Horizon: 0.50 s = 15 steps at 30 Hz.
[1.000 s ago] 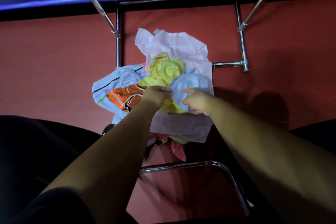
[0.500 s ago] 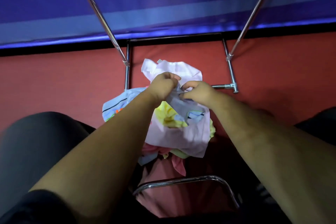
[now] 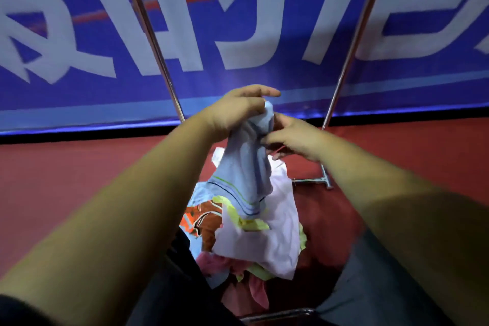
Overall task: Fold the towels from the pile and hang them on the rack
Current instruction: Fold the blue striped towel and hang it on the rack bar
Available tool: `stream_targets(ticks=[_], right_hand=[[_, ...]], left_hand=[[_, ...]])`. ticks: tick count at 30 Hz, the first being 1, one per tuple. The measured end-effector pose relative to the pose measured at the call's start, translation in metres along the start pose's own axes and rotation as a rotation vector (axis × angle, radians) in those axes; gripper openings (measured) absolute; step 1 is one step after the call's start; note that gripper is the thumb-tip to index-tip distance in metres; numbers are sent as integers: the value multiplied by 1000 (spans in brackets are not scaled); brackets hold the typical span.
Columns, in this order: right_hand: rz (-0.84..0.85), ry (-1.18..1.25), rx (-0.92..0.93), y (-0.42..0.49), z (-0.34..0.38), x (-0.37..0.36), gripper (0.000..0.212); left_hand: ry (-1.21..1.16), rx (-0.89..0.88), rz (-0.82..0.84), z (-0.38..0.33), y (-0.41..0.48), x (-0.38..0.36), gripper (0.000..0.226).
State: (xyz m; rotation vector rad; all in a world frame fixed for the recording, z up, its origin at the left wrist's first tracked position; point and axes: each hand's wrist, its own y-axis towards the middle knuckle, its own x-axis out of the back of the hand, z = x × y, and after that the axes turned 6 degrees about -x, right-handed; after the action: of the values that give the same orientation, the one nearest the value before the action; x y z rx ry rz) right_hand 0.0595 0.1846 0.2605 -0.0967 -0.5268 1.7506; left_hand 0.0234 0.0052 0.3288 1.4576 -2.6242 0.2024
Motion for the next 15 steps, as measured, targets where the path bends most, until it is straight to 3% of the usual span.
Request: stream_targets(ticks=[4,7,9,11,15], right_hand=[[-191,-28,20,-21,51,13,11],[-345,-33,92,-41,88,25,17],[-425,-35,163,-57,111,32,18],[-496,-37,200,-70,132,38,16],[-601,6,201,-84,163,53,20]], left_hand=[[126,-84,37,-47,-7,17,36],[533,-112,12,-65,-10,34,45],[787,-128,-42,-71,-14,41,31],[860,-89,-82,-71,-19,47,9],[826,33,-105,-51,-19,56,10]])
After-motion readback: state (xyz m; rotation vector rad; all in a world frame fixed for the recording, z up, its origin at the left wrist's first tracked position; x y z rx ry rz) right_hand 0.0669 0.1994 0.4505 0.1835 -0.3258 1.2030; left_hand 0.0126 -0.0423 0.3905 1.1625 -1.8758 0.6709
